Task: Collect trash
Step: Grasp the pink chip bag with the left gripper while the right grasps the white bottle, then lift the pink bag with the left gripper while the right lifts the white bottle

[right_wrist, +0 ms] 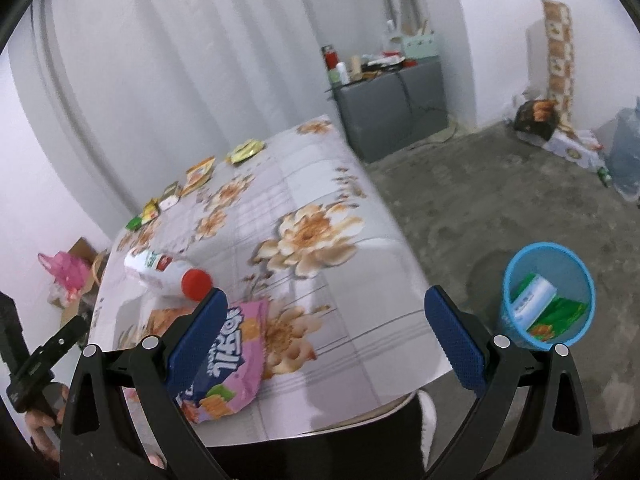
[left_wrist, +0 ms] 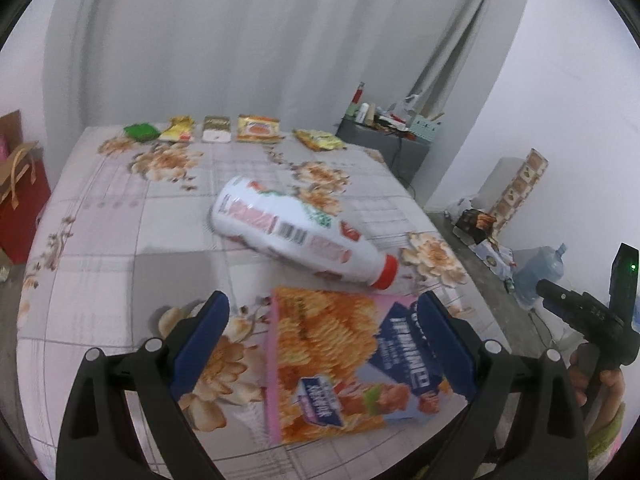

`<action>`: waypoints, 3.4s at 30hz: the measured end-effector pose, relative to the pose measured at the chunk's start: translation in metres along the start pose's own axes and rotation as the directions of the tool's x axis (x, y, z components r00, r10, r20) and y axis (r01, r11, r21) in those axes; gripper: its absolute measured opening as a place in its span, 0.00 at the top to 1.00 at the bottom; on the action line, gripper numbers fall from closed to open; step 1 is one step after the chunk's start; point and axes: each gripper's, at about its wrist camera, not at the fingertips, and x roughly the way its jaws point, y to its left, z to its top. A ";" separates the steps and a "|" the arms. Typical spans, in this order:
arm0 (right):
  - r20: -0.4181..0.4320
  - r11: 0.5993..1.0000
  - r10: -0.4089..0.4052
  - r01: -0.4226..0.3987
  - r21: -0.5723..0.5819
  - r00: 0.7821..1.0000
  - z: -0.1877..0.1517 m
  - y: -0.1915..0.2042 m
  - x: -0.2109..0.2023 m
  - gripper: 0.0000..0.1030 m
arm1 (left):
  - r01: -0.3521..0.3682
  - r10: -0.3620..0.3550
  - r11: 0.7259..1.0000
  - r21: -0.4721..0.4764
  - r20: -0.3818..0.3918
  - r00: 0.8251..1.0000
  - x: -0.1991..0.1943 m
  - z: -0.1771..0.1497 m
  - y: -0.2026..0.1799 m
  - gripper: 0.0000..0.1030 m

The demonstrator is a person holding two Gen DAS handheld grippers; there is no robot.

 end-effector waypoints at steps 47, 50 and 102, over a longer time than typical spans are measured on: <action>-0.441 0.918 0.057 -0.221 -0.329 0.896 -0.002 0.091 0.115 0.40 | 0.266 -0.325 0.927 -0.264 -0.213 0.921 0.046 -0.069 0.005 0.48; -0.398 0.943 0.067 -0.189 -0.276 0.915 -0.012 0.081 0.103 0.41 | 0.293 -0.373 0.895 -0.337 -0.204 0.905 0.052 -0.066 0.009 0.48; -0.346 0.994 0.112 -0.110 0.023 0.932 -0.025 0.009 0.059 0.22 | 0.038 0.017 0.960 0.279 -0.193 0.981 0.063 -0.044 -0.079 0.89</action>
